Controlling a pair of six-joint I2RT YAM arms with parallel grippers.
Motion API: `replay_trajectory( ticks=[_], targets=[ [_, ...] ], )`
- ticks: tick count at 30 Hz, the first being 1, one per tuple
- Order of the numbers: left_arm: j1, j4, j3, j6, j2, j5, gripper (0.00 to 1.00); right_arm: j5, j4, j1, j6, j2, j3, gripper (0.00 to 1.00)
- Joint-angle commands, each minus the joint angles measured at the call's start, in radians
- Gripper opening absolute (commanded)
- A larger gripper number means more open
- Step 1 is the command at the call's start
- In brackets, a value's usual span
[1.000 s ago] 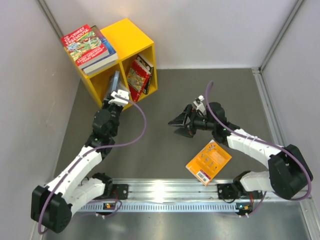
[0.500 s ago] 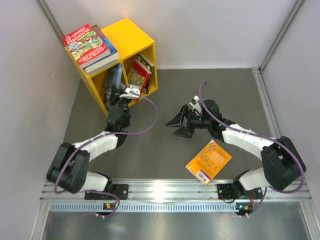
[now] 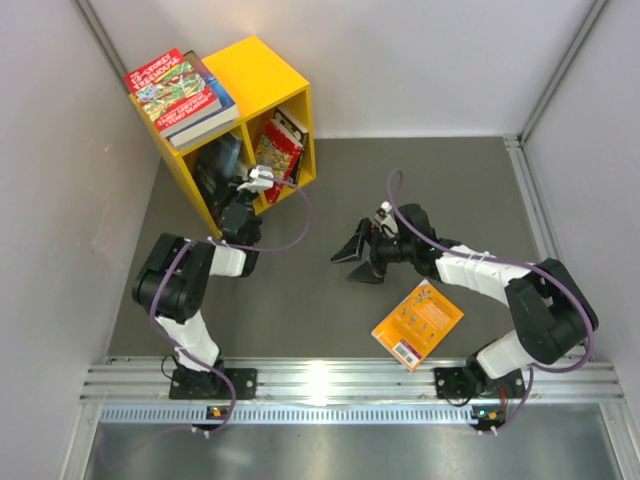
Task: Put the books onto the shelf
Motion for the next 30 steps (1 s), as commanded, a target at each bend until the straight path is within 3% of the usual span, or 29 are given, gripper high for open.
replay_trajectory(
  ticks=[1,7,14,18,19,22,24,26,30],
  targets=[
    [0.021,0.356,0.048,0.021,0.05,0.085,0.0,-0.021,0.024,0.01,-0.028,0.016,-0.001,0.83],
    [0.02,0.355,-0.018,-0.065,0.079,-0.018,0.0,-0.028,0.05,0.01,-0.028,0.041,-0.009,0.83],
    [0.006,0.355,-0.11,-0.081,0.013,-0.102,0.14,-0.035,0.084,0.01,-0.024,0.067,-0.012,0.83],
    [0.006,0.355,-0.135,-0.053,0.027,-0.162,0.32,-0.049,0.12,0.01,-0.018,0.111,-0.004,0.83],
    [0.006,0.355,-0.136,-0.055,0.027,-0.199,0.47,-0.057,0.127,0.01,-0.018,0.119,-0.001,0.83],
    [0.006,0.355,-0.173,-0.079,-0.002,-0.219,0.76,-0.064,0.139,0.01,-0.015,0.135,0.017,0.83],
    [0.006,0.353,-0.184,-0.09,-0.015,-0.225,0.86,-0.072,0.14,0.009,-0.021,0.141,0.028,0.83],
    [0.006,0.355,-0.19,-0.09,-0.028,-0.247,0.95,-0.075,0.14,0.01,-0.029,0.141,0.025,0.83],
    [0.001,0.353,-0.21,-0.076,-0.071,-0.253,0.96,-0.084,0.182,0.01,-0.023,0.13,-0.003,0.83]
  ],
)
